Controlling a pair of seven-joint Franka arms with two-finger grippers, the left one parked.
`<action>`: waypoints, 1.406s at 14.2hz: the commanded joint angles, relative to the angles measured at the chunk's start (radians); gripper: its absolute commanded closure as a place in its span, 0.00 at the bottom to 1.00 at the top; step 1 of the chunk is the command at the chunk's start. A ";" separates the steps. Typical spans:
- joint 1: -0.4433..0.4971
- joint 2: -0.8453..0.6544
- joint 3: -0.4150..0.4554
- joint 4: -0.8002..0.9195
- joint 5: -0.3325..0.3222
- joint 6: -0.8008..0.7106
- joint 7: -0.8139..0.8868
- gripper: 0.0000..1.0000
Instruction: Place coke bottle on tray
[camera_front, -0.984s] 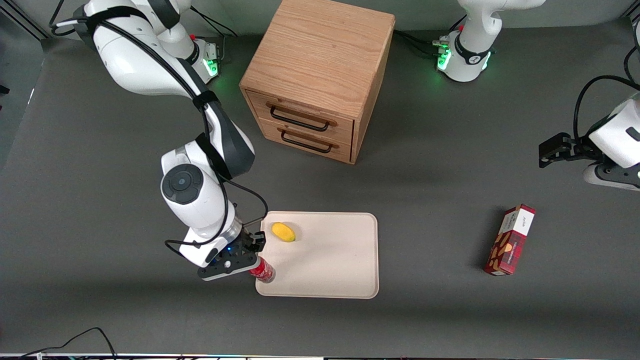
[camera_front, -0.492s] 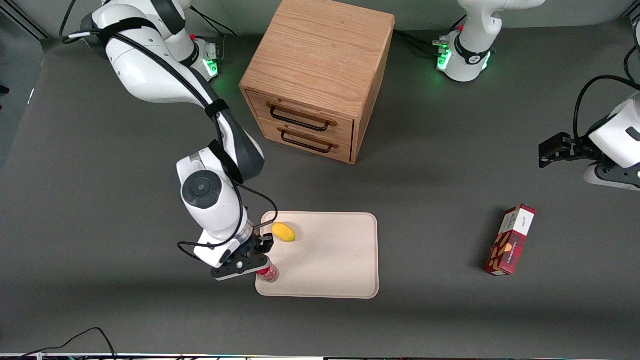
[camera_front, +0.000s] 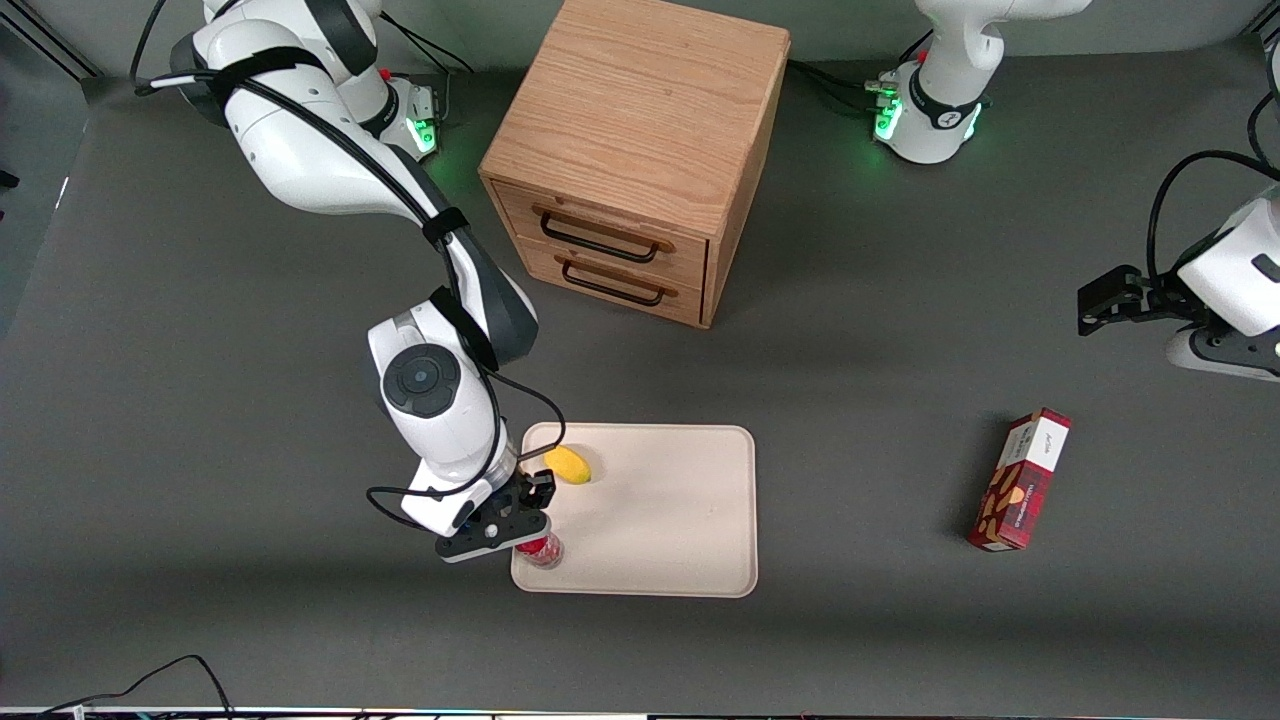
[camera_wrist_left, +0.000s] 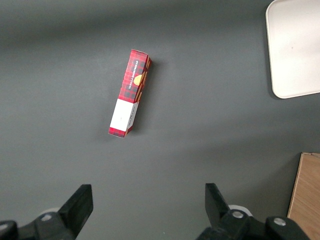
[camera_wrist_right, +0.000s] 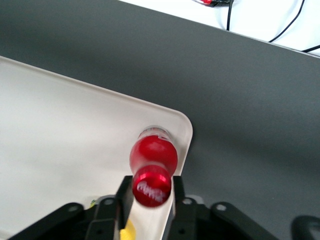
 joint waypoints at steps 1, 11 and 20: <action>0.012 0.005 -0.008 0.035 -0.026 0.000 0.034 0.08; -0.141 -0.327 0.036 -0.130 0.058 -0.366 0.008 0.00; -0.487 -0.728 0.118 -0.369 0.173 -0.613 -0.090 0.00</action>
